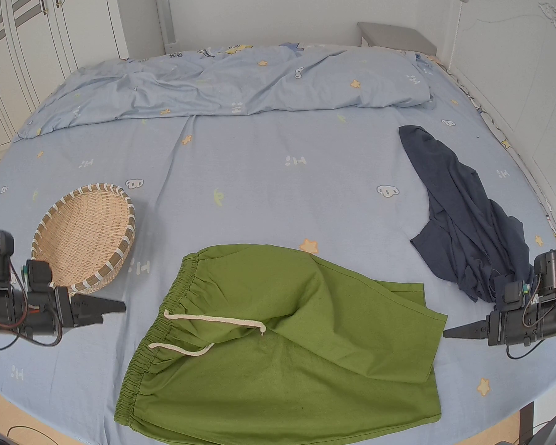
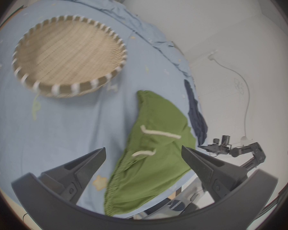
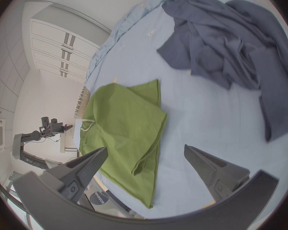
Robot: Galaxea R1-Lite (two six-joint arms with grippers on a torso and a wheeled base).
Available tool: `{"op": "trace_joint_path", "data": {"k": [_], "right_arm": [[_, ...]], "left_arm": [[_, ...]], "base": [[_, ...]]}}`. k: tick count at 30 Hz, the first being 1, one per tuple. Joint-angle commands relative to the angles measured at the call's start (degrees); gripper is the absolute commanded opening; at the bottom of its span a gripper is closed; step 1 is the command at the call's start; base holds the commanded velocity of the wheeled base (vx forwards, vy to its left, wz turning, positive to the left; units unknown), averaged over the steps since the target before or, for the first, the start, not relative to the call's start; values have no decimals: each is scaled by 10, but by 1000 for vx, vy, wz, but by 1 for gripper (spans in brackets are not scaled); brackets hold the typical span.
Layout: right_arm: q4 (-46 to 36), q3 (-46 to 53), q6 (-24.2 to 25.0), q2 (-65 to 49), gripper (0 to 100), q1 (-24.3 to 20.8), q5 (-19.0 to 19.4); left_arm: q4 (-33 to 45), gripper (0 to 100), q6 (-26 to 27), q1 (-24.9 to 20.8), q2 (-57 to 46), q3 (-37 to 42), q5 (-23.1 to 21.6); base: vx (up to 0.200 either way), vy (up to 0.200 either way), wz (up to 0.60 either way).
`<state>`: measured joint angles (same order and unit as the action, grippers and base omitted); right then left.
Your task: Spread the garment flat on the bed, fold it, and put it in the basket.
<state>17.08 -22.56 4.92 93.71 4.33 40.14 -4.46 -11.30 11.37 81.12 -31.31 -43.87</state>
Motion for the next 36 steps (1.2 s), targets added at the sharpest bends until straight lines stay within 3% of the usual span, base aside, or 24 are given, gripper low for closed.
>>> {"op": "trace_joint_path", "data": {"k": [1,2,8,17,22,36], "right_arm": [[5,-62,2,-9,100,-4,-24],[3,-89,2,-10,100,-15,-37],[1,-154,2,1,100,-20,-55],[6,-132,1,1,100,-57,-70],[6,-129,1,-2,100,-75,-84],[7,-128,1,2,100,-78,-89]], "left_arm": [[1,100,-79,-99,20,-104,2],[-6,100,-104,-118,55,-149,3],[-7,100,-108,-133,176,-263,3],[-8,100,-107,-142,353,-402,7],[-3,100,-108,-154,406,-471,43],[-4,100,-107,-160,432,-461,62]], "base": [[0,0,0],[0,0,0],[0,0,0],[0,0,0],[0,0,0],[0,0,0]]}}
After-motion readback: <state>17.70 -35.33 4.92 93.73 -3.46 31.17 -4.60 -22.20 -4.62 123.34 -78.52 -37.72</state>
